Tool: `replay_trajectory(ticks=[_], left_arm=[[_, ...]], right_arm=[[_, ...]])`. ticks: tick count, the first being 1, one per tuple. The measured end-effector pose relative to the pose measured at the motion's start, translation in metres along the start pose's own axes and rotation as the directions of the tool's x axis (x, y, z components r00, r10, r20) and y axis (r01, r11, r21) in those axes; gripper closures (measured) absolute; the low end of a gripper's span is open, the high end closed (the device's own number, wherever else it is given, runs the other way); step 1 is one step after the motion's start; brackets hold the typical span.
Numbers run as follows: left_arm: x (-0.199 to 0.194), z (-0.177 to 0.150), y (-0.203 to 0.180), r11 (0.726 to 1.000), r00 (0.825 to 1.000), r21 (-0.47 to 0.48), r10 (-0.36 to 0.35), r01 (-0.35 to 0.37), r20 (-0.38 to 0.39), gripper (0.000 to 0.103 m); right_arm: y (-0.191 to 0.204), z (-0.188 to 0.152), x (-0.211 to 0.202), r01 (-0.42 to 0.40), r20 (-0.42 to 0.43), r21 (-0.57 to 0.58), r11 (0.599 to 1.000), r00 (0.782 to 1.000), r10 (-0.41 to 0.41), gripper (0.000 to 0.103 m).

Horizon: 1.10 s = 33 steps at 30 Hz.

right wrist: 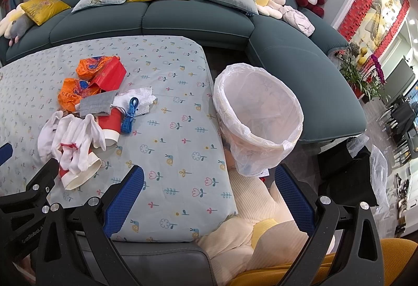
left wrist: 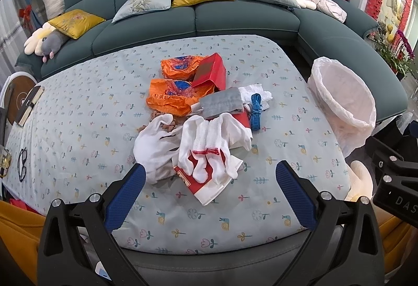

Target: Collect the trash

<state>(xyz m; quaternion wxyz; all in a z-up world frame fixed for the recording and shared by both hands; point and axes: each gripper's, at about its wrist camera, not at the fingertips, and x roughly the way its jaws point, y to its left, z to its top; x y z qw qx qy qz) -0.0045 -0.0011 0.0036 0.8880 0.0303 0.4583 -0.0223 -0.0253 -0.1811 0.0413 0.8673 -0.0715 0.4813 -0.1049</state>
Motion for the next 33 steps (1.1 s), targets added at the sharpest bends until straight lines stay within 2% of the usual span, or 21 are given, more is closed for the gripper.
replay_trajectory(ticks=[33], left_arm=[[-0.0040, -0.0028, 0.0013, 1.000, 1.000, -0.009, -0.007, 0.007, -0.011, 0.008]], right_arm=[[0.0006, -0.0018, 0.0006, 0.002, 0.003, -0.003, 1.000, 1.000, -0.002, 0.007]])
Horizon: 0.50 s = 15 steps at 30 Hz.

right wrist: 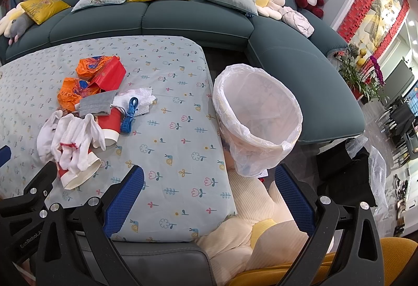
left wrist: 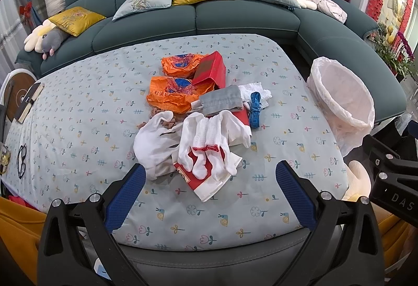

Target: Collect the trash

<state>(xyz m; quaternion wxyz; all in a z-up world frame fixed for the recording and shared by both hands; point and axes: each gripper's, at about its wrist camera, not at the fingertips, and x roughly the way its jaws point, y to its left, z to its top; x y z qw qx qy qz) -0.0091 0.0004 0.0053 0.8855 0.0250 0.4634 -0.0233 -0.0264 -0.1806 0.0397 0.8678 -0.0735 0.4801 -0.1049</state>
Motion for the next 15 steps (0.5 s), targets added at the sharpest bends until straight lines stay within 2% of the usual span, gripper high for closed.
replay_trajectory(ticks=[15], left_arm=[[0.0003, 0.0031, 0.0009, 1.000, 1.000, 0.003, -0.005, 0.005, -0.002, 0.008]], right_arm=[[0.0000, 0.0016, -0.0027, -0.001, 0.009, 0.007, 1.000, 1.000, 0.001, 0.007]])
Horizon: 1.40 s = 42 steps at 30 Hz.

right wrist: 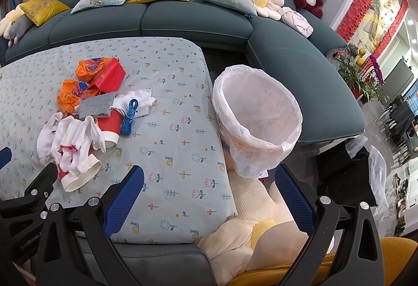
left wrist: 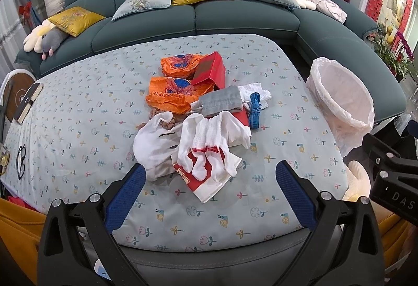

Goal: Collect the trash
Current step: 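Grasp the blue strap with the right gripper while the left gripper grasps the white glove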

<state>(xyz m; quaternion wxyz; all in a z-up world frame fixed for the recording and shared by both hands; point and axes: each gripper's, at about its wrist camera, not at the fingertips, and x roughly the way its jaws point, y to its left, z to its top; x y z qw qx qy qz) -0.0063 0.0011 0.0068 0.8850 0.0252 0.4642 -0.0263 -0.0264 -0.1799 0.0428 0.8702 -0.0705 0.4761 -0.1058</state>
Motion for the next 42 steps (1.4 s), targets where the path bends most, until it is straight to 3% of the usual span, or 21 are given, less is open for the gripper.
replay_trajectory(ticks=[8, 12, 18, 32, 37, 42], left_arm=[[0.002, 0.013, 0.015, 1.000, 0.999, 0.030, 0.001, -0.002, 0.045, 0.008], [0.013, 0.018, 0.040, 0.999, 0.999, -0.027, 0.033, -0.032, 0.022, 0.008], [0.026, 0.028, 0.084, 0.988, 0.997, -0.136, 0.078, -0.077, 0.003, 0.012], [0.060, 0.019, 0.068, 0.994, 0.997, -0.102, 0.018, -0.026, -0.079, 0.011], [0.080, 0.019, 0.084, 0.988, 0.991, -0.147, 0.016, -0.036, -0.135, 0.011], [0.099, 0.022, 0.116, 0.980, 0.987, -0.177, 0.059, -0.085, -0.148, 0.011]], right_arm=[[-0.001, 0.015, -0.004, 0.003, 0.062, 0.030, 1.000, 0.998, -0.005, 0.007], [-0.002, 0.021, -0.003, 0.001, 0.085, 0.078, 0.997, 0.996, -0.008, 0.007], [0.001, 0.025, 0.013, -0.033, 0.052, 0.125, 0.992, 0.998, 0.026, 0.007], [0.031, 0.036, 0.048, -0.073, 0.019, 0.121, 0.990, 0.997, 0.072, 0.007], [0.049, 0.039, 0.064, -0.114, 0.018, 0.115, 0.987, 0.993, 0.113, 0.008], [0.068, 0.041, 0.079, -0.149, 0.007, 0.098, 0.984, 0.989, 0.149, 0.008]])
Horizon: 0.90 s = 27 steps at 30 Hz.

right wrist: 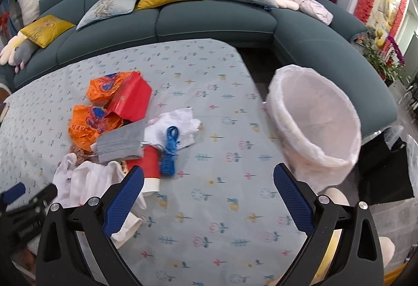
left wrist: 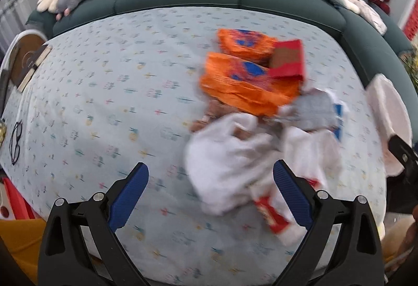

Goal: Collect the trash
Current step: 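Grasp the blue strap with the right gripper while the left gripper grasps the white glove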

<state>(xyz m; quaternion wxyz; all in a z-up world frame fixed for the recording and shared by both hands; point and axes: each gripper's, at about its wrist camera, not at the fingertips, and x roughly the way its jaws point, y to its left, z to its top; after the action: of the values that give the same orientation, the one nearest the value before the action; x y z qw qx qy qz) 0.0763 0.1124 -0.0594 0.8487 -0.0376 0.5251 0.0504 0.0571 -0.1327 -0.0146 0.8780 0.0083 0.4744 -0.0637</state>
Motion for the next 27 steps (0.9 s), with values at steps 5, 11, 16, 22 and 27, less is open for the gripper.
replay_trajectory(ticks=[5, 11, 16, 22, 27], left_arm=[[0.023, 0.007, 0.021, 0.998, 0.999, -0.059, 0.000, -0.002, -0.040, 0.017], [0.044, 0.002, 0.012, 0.998, 0.994, -0.025, -0.052, 0.049, -0.101, 0.037], [0.046, 0.003, 0.014, 0.995, 0.990, -0.053, -0.093, 0.088, -0.103, 0.065], [0.042, 0.003, 0.012, 0.993, 0.988, -0.051, -0.116, 0.111, -0.098, 0.097], [0.025, 0.011, 0.012, 0.988, 0.990, -0.065, -0.139, 0.137, -0.036, 0.098]], right_arm=[[0.005, 0.002, 0.013, -0.029, -0.008, 0.009, 1.000, 1.000, 0.029, 0.011], [0.003, 0.005, 0.031, -0.050, -0.035, 0.039, 0.998, 0.998, 0.051, 0.020], [0.008, 0.006, 0.037, -0.063, -0.035, 0.015, 0.998, 0.997, 0.063, 0.028], [0.019, 0.003, 0.052, -0.081, -0.060, -0.028, 0.996, 0.995, 0.079, 0.045], [0.015, 0.003, 0.063, -0.105, -0.074, -0.008, 0.994, 0.992, 0.104, 0.054]])
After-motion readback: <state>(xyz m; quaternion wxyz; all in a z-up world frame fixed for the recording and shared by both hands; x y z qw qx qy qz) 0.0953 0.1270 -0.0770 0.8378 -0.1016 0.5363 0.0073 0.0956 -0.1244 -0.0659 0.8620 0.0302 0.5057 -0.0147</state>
